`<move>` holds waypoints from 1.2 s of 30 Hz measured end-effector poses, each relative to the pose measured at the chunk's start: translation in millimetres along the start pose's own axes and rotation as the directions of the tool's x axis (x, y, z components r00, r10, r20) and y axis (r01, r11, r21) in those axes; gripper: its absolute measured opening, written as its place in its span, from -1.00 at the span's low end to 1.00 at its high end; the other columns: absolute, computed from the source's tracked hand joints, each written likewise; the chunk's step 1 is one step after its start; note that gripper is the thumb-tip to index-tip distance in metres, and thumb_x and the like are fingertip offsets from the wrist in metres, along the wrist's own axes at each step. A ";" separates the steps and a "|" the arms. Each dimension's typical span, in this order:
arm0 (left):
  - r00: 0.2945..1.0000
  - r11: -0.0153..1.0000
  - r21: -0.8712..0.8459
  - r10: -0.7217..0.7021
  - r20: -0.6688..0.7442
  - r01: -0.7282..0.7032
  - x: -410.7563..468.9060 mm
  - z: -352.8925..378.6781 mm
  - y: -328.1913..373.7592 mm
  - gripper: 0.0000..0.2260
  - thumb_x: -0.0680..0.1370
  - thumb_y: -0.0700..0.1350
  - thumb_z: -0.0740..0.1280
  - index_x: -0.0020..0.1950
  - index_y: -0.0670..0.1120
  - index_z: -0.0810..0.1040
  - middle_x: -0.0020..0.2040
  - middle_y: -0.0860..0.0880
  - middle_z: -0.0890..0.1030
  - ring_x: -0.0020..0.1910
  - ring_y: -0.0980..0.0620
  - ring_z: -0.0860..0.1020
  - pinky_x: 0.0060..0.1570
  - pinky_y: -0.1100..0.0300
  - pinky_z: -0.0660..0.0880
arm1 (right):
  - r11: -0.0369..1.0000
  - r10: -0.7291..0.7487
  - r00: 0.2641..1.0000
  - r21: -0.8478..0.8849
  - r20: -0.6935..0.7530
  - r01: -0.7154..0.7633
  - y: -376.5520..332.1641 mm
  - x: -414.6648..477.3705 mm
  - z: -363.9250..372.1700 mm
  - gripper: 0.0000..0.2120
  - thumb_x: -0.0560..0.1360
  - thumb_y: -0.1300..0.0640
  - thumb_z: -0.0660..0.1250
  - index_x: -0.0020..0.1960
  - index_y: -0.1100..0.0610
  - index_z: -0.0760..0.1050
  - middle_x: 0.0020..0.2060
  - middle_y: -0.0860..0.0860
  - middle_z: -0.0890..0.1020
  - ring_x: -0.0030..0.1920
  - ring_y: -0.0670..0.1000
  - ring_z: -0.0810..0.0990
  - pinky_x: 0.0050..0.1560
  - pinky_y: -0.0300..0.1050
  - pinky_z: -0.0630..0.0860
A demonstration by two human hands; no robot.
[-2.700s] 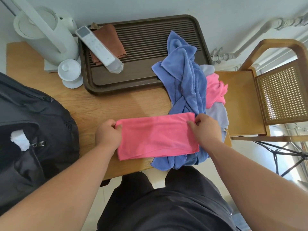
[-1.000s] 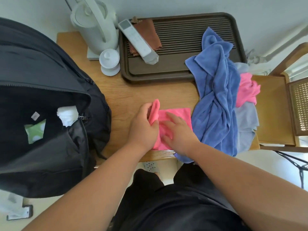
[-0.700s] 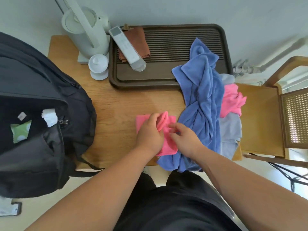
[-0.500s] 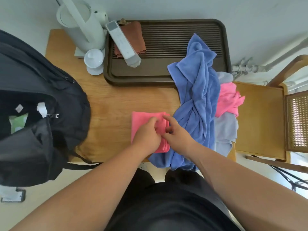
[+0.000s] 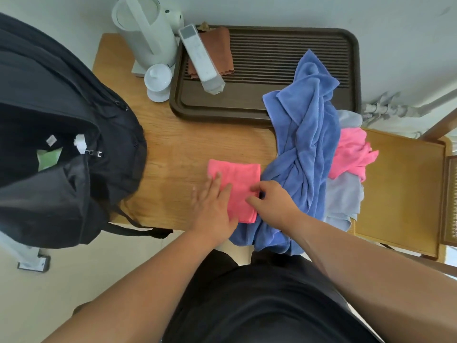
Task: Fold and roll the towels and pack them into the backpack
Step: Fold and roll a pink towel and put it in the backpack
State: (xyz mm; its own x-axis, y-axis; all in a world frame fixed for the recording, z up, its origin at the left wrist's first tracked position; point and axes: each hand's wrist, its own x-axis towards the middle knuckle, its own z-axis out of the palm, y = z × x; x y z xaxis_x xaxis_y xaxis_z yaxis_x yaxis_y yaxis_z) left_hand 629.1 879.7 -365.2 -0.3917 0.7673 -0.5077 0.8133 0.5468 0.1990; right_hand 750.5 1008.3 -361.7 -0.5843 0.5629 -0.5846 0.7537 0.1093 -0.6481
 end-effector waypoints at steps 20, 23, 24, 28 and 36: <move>0.985 0.986 -0.159 -0.074 -0.157 0.049 -11.4 -3.9 -51.1 -0.59 0.45 0.07 0.39 0.27 0.00 0.58 0.50 -0.12 0.36 0.42 -0.19 0.34 0.37 -0.11 0.35 | 0.685 -0.166 0.947 -0.659 0.276 0.312 -26.9 32.3 3.9 -0.32 0.55 -0.08 0.30 0.60 -0.04 0.12 0.35 0.07 0.19 0.27 0.18 0.29 0.27 0.08 0.42; 0.976 0.984 -0.111 -0.153 -0.154 0.137 -10.2 -9.5 -65.7 -0.45 0.49 0.13 0.35 0.46 0.00 0.44 0.57 -0.11 0.26 0.47 -0.17 0.29 0.41 -0.13 0.31 | 0.768 -0.056 0.959 -0.603 0.276 0.219 -36.7 21.4 29.0 -0.25 0.60 -0.11 0.23 0.64 0.10 -0.04 0.47 0.15 0.10 0.35 0.21 0.37 0.34 0.09 0.42; 0.980 0.986 -0.090 -0.151 -0.133 0.140 -8.7 -11.1 -71.0 -0.42 0.51 0.15 0.33 0.50 0.00 0.39 0.60 -0.10 0.20 0.49 -0.16 0.26 0.43 -0.15 0.28 | 0.782 -0.025 0.954 -0.589 0.298 0.204 -39.9 18.8 35.9 -0.25 0.62 -0.14 0.20 0.64 0.14 -0.05 0.50 0.17 0.08 0.38 0.21 0.38 0.36 0.08 0.42; 0.996 0.996 0.026 -0.083 0.008 0.083 0.3 -18.3 -86.6 -0.39 0.58 0.23 0.21 0.58 0.02 0.25 0.65 -0.04 0.00 0.58 -0.12 0.11 0.52 -0.21 0.08 | 0.718 -0.084 0.969 -0.660 0.231 0.220 -49.8 12.5 41.9 -0.46 0.63 -0.20 0.11 0.45 0.14 0.35 0.30 0.12 0.35 0.25 0.15 0.43 0.16 0.10 0.52; 0.983 0.999 -0.002 0.036 -0.181 -0.037 32.4 -51.2 -80.0 -0.47 0.53 0.11 0.35 0.46 -0.01 0.35 0.49 -0.07 0.33 0.44 -0.13 0.31 0.40 -0.08 0.26 | 0.692 -0.288 0.957 -0.698 -0.032 0.184 -56.9 53.8 18.5 -0.38 0.43 -0.07 0.43 0.41 0.07 0.32 0.30 0.06 0.40 0.25 0.17 0.42 0.20 0.11 0.41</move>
State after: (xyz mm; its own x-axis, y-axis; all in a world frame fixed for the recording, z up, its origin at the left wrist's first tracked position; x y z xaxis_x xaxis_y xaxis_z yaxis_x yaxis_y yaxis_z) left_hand 529.3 878.0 -354.6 -0.4335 0.8343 -0.3405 0.8264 0.5188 0.2189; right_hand 670.6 1017.2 -365.3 -0.7665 0.5338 -0.3570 0.6236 0.7515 -0.2153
